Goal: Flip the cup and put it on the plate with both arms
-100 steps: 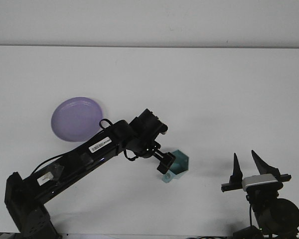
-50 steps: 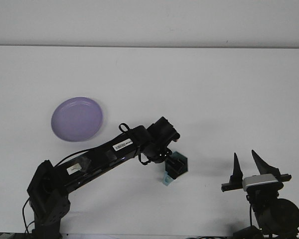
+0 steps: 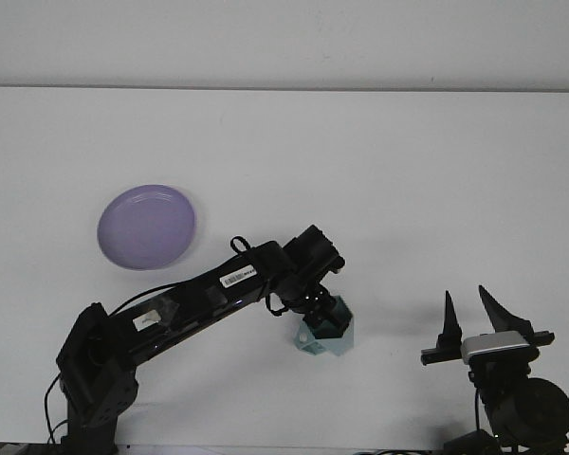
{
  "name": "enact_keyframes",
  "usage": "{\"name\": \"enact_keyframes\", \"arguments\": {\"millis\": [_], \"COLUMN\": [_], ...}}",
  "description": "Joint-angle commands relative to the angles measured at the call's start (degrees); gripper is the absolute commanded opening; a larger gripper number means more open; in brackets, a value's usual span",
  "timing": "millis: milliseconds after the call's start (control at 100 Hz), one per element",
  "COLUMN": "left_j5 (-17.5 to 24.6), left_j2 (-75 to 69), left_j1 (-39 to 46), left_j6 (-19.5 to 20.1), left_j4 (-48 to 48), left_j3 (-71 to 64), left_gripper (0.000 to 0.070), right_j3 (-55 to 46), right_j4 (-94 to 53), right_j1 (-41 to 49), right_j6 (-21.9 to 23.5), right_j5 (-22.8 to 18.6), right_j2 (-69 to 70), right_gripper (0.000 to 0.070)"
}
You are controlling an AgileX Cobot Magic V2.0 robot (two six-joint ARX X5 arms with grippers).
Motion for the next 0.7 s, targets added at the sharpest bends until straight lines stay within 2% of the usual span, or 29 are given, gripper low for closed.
{"name": "enact_keyframes", "arguments": {"millis": [0, 270, 390, 570, 690], "left_j5": [0.3, 0.1, -2.3, -6.4, -6.6], "left_j2": [1.4, -1.8, -6.3, -14.1, -18.0], "left_j1": [0.0, 4.8, 8.3, 17.4, 26.3], "left_j6": [0.7, 1.5, 2.1, 4.2, 5.0], "left_j4": [-0.5, -6.5, -7.3, -10.4, -12.3], "left_j3": [1.7, 4.4, 4.4, 4.4, 4.4], "left_gripper": [0.0013, 0.0013, 0.0013, 0.0013, 0.0013], "right_j3": [0.5, 0.5, 0.5, 0.5, 0.5], "right_j4": [0.5, 0.5, 0.5, 0.5, 0.5], "right_j1": [0.1, 0.1, 0.1, 0.1, 0.1], "right_j6": [1.1, 1.1, 1.1, 1.1, 1.2], "right_j5": [0.0, 0.0, 0.0, 0.0, 0.0], "right_j2": [0.2, 0.2, 0.2, 0.2, 0.2], "right_gripper": [0.0337, 0.0337, 0.0337, 0.0337, 0.0337]}}
